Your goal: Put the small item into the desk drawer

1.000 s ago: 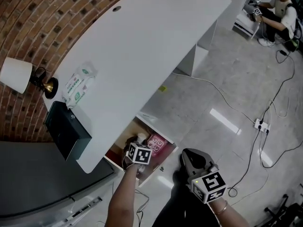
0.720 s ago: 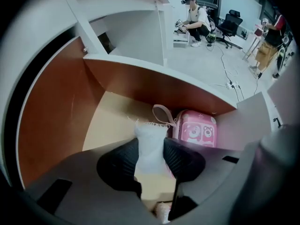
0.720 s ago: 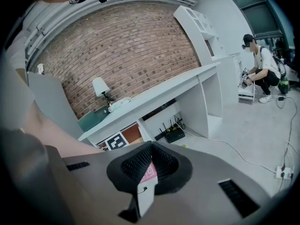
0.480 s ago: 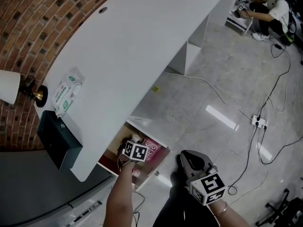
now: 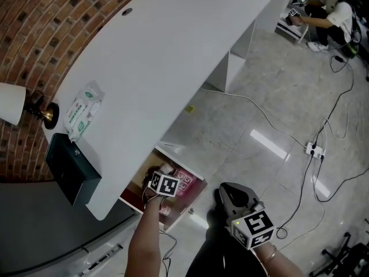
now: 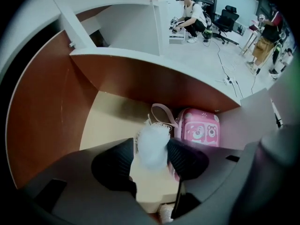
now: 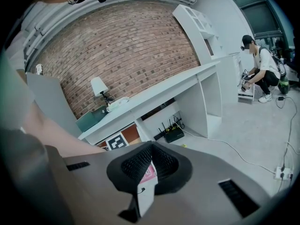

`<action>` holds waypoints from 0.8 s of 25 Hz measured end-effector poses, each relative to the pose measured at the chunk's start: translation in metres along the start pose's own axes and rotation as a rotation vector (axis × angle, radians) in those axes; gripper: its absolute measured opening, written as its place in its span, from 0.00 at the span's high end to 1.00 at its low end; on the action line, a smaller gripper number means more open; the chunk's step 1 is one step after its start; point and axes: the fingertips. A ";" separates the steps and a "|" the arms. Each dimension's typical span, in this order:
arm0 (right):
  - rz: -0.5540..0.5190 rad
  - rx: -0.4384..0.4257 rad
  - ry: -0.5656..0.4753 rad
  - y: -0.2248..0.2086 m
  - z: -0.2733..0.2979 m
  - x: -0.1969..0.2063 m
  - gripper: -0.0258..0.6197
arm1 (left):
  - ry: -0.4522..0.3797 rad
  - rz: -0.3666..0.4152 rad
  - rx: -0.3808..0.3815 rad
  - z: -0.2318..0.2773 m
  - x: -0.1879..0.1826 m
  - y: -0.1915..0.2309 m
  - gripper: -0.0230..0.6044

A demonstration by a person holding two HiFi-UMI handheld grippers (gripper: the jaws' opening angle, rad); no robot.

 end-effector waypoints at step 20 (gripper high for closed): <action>-0.122 -0.075 -0.096 0.093 -0.036 -0.063 0.95 | -0.497 -0.366 -0.060 -0.206 0.015 0.020 0.67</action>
Point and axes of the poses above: the fingertips, and each gripper's own axes: z forward along the fingers, y to its left, x out of its underside, and after that the axes turned 1 degree about x, right-handed
